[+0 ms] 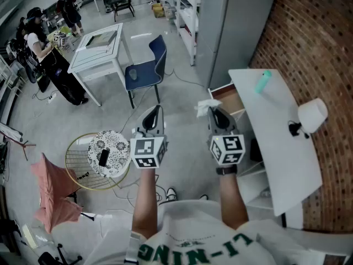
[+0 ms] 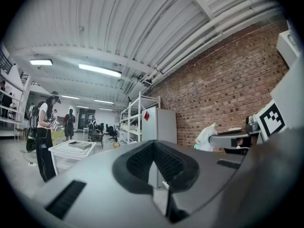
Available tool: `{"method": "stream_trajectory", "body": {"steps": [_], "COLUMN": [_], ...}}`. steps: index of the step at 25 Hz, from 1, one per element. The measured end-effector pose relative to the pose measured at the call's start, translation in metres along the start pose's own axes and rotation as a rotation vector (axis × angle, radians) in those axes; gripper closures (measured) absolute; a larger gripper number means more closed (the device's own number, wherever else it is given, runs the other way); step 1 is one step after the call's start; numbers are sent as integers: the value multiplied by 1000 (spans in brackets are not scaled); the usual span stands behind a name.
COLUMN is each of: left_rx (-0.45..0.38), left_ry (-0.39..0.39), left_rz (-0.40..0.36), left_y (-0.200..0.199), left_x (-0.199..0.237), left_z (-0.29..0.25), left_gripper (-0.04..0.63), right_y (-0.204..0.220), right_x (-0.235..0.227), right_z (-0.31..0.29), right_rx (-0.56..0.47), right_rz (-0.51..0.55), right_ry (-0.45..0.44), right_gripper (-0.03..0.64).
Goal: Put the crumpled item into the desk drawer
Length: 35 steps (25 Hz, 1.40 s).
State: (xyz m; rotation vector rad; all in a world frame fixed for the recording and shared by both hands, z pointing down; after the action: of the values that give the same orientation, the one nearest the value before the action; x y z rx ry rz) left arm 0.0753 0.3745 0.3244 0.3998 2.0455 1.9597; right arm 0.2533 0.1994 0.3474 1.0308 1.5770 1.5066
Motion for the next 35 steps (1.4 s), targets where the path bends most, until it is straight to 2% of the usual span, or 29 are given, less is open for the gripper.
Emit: {"method": "stream_trajectory", "body": {"steps": [10, 15, 18, 30, 35], "left_rx": [14, 5, 2, 5, 46], "left_ry": [-47, -85, -94, -61, -34], "left_rz": [16, 16, 15, -24, 10], "left_y": [13, 18, 18, 24, 47], "left_x": [25, 51, 62, 105, 119], "left_z": [10, 24, 26, 34, 32], "left_gripper": [600, 600, 600, 600, 600], "right_y": [-1, 5, 5, 9, 16], "right_x": [1, -3, 3, 64, 87], "right_z": [-3, -6, -14, -49, -57], "right_rx": [11, 18, 16, 2, 53], "right_rz": [25, 1, 9, 16, 64], "right_ry": [12, 71, 70, 30, 10], "right_gripper": [591, 591, 591, 591, 591]}}
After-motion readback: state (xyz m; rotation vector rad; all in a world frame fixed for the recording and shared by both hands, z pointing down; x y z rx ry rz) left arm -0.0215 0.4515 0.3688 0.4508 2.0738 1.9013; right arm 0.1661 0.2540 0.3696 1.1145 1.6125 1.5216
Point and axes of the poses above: the fingertips, and each gripper's own axes: z backward along the fingers, x to its left, y out of its underside, the point moved 8 cm from there along z, backward along the fingers, and after that the axes turned 1 degree about z, right-handed, at the moved point
